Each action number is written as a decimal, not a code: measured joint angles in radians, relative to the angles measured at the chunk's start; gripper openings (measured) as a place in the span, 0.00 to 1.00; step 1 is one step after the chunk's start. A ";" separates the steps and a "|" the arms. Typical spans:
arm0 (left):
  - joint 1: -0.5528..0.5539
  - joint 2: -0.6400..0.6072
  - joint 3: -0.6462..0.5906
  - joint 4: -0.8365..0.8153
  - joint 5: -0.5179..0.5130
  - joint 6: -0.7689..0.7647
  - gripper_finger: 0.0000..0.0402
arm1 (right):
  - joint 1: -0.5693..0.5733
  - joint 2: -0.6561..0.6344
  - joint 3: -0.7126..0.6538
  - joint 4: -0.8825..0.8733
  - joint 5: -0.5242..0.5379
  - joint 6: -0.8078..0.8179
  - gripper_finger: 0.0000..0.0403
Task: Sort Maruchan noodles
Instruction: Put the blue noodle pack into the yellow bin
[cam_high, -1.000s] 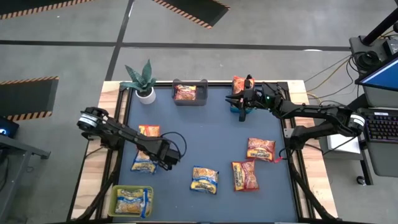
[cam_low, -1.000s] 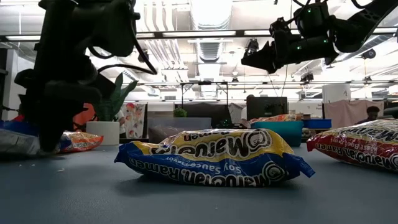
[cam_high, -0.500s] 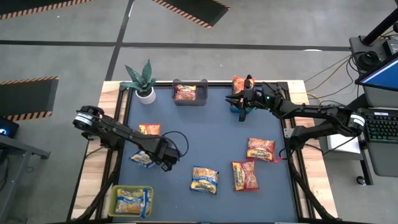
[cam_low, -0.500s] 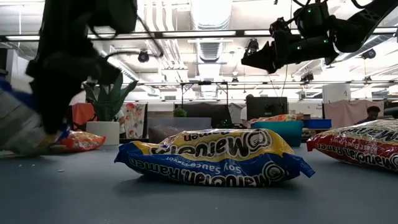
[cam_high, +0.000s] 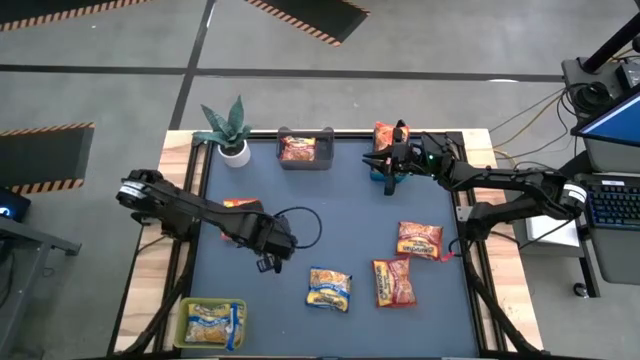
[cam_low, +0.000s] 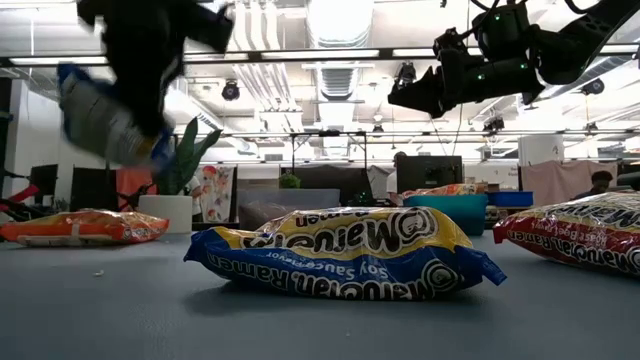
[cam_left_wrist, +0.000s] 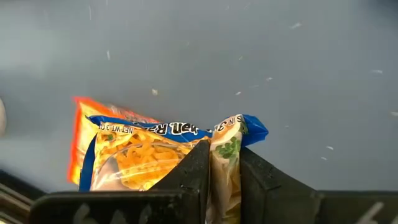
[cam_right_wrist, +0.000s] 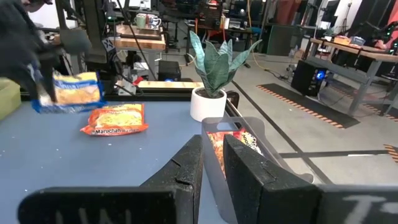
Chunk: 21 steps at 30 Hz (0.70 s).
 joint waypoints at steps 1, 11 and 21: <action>-0.006 -0.005 0.030 -0.005 0.000 0.032 0.09 | 0.000 0.000 0.000 0.000 0.000 0.000 0.13; -0.064 -0.038 0.441 -0.228 0.161 -0.148 0.09 | 0.000 0.000 0.000 0.000 0.000 -0.001 0.13; -0.319 -0.035 0.546 -0.316 0.162 -0.633 0.09 | 0.000 0.000 0.000 0.000 0.000 -0.001 0.13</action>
